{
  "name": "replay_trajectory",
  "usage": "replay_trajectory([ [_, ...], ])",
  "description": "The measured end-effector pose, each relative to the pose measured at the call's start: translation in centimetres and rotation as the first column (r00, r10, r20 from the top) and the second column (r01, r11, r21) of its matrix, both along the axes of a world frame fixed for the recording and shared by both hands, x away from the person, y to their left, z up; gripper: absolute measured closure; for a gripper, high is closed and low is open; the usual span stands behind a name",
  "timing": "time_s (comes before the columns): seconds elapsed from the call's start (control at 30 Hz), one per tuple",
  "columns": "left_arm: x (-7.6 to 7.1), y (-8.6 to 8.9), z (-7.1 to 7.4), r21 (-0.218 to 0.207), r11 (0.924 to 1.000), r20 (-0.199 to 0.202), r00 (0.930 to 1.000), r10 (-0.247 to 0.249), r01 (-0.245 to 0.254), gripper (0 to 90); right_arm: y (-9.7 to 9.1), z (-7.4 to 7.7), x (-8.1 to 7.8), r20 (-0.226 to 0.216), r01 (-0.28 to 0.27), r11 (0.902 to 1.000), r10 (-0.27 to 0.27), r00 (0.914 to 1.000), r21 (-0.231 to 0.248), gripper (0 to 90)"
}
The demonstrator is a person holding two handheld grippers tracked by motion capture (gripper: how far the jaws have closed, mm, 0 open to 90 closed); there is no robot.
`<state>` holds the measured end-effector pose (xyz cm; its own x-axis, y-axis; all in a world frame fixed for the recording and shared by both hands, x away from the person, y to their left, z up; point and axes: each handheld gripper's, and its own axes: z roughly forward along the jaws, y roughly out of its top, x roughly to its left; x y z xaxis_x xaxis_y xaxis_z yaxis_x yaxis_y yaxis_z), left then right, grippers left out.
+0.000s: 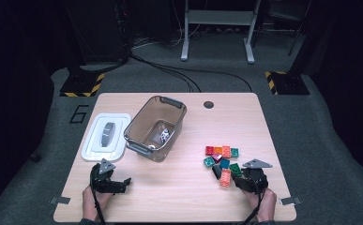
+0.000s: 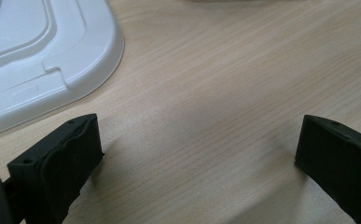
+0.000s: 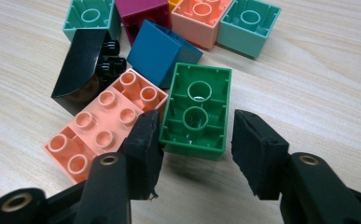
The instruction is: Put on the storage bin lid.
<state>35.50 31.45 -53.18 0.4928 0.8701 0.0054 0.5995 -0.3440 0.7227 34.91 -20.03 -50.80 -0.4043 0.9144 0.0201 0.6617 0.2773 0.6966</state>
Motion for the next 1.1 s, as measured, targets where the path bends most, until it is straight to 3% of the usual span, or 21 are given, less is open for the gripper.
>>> replay_trajectory([
  [0.27, 0.0, 0.0, 0.0, 0.0, 1.0, 0.0, 1.0, 0.0, 0.0, 0.1, -0.3, 0.2, 0.1, 0.027, 0.016, 0.9999, -0.016, 0.9995, 0.002, 58.7],
  [0.53, 0.0, 0.0, 0.0, 0.0, 1.0, 0.0, 1.0, 0.0, 0.0, 0.1, -0.7, 2.1, 0.4, 0.058, 0.004, 0.9999, -0.005, 0.9983, 0.015, 58.9],
  [1.1, 0.0, 0.0, 0.0, -0.001, 1.0, 0.001, 1.0, 0.002, -0.002, 0.2, 0.4, 3.7, 1.7, 0.056, -0.04, 0.9992, 0.039, 0.9977, 0.01, 58.9],
])
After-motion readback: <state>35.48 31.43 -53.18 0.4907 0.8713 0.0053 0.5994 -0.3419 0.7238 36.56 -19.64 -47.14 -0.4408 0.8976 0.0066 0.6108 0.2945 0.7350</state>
